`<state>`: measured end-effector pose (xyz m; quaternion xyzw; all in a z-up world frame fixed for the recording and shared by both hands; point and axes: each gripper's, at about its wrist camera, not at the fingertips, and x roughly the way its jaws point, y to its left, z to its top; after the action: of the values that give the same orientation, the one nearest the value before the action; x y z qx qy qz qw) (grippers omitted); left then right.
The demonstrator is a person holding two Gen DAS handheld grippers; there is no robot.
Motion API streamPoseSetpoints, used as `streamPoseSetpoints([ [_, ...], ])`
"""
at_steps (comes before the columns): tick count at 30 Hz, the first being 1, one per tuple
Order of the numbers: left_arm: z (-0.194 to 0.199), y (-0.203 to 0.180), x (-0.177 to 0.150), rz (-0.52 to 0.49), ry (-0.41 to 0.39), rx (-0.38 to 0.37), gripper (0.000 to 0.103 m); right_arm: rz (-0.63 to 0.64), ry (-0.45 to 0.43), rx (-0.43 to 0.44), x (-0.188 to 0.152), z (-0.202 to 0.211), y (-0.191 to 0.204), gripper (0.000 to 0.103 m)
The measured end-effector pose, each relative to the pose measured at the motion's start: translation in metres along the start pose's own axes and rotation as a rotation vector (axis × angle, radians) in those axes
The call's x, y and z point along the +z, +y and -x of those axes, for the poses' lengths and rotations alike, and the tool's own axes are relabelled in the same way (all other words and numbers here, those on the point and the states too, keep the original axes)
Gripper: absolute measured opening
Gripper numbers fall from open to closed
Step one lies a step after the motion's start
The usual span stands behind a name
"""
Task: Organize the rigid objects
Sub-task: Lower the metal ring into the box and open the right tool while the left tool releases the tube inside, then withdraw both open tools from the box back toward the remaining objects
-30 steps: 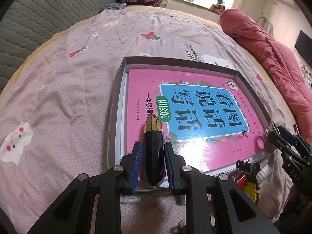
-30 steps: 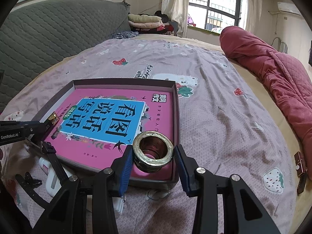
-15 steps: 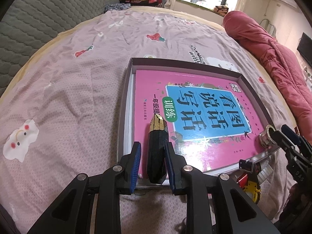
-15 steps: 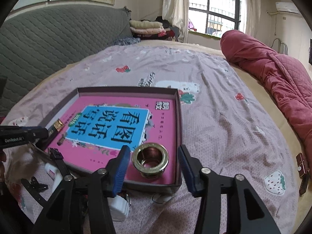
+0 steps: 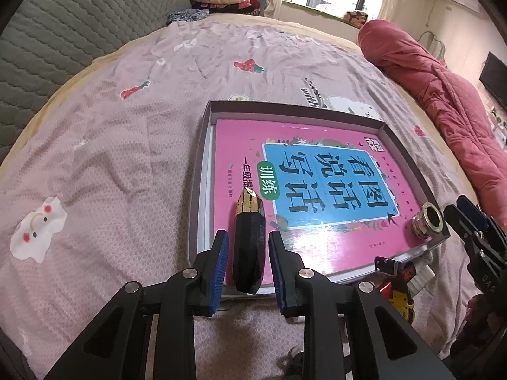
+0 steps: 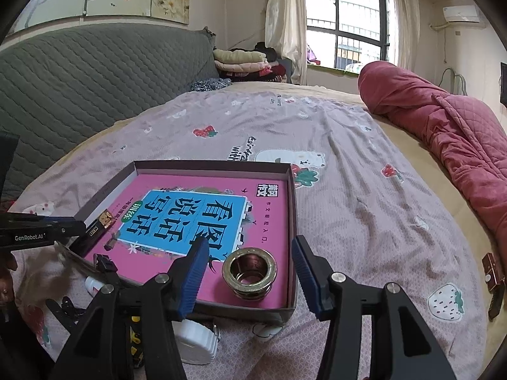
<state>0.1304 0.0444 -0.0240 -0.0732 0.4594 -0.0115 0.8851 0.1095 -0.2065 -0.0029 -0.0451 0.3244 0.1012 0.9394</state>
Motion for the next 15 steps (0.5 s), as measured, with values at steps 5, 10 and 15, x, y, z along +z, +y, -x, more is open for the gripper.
streamPoseSetpoints([
  [5, 0.006, -0.003, 0.000, -0.003, -0.011, -0.009, 0.036, -0.005, -0.021, 0.002, 0.001, 0.007, 0.000, 0.054],
  [10, 0.012, -0.005, 0.000, -0.001, -0.021, -0.015, 0.044, -0.009, -0.039, 0.000, 0.000, 0.014, -0.002, 0.054],
  [15, 0.020, -0.006, 0.000, 0.003, -0.038, -0.025, 0.048, -0.012, -0.049, -0.002, 0.000, 0.019, -0.001, 0.054],
])
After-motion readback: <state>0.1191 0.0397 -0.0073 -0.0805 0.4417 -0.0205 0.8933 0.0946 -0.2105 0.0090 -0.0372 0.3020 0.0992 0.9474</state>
